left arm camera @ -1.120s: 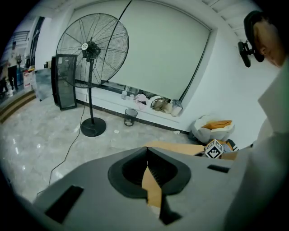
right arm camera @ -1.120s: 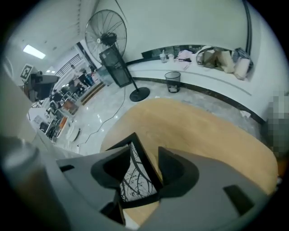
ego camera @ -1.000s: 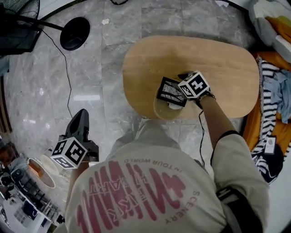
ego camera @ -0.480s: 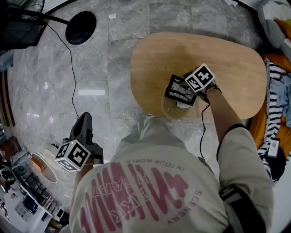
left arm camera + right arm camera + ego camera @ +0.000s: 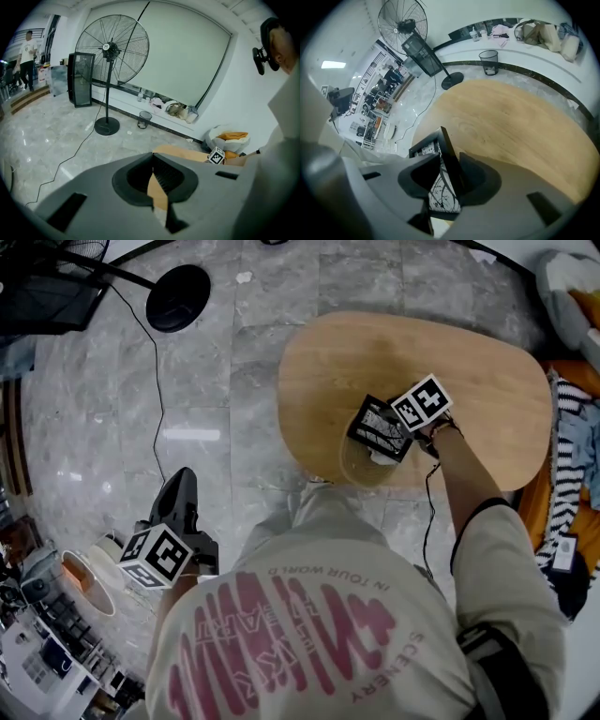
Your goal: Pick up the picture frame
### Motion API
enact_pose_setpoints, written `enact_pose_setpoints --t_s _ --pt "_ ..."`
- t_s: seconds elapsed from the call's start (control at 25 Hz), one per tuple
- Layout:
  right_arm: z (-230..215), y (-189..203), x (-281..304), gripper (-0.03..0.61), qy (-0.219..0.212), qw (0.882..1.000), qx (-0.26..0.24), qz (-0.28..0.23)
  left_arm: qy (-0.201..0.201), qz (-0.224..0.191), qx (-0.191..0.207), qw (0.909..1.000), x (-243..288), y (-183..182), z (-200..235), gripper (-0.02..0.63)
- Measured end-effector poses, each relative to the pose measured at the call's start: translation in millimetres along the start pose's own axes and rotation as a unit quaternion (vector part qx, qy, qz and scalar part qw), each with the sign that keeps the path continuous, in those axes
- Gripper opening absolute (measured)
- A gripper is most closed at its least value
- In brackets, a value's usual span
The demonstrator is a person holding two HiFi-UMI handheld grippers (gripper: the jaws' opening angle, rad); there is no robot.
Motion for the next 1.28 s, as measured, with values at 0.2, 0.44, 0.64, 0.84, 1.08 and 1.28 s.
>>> enact_pose_setpoints --t_s 0.2,0.44,0.64,0.84,1.08,1.28 --pt "9.6 9.2 -11.1 0.112 0.017 0.999 0.015 -0.023 0.011 -0.005 0.000 0.9999 -2.8 3.4 3.8 0.005" --pt "23.0 30.6 -30.3 0.089 0.045 0.994 0.066 -0.070 0.042 -0.019 0.012 0.9989 -2.9 3.0 2.0 0.005" --pt "44.0 54.9 -37.5 0.087 0.058 0.983 0.132 -0.115 0.067 -0.025 0.019 0.9973 -6.5 6.7 1.5 0.005" --pt "64.1 82.9 -39.6 0.087 0.088 0.961 0.212 -0.152 0.092 -0.022 0.022 0.9953 -6.4 13.6 4.8 0.005" --pt "101.2 116.5 -41.8 0.087 0.121 0.917 0.306 -0.226 0.138 -0.019 0.043 0.9893 -5.8 19.0 8.6 0.005" --pt "147.2 143.5 -40.9 0.087 0.131 0.884 0.354 -0.277 0.182 -0.029 0.060 0.9810 -20.8 23.7 6.0 0.005"
Point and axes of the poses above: the fingertips, and each gripper's own axes: x forward along the fingers, z to its left, y out of its underside, the point moved 9 cm from there along -x, backward along the fingers, and after that the axes turned 4 degrees about -y, right-handed, at the moved point
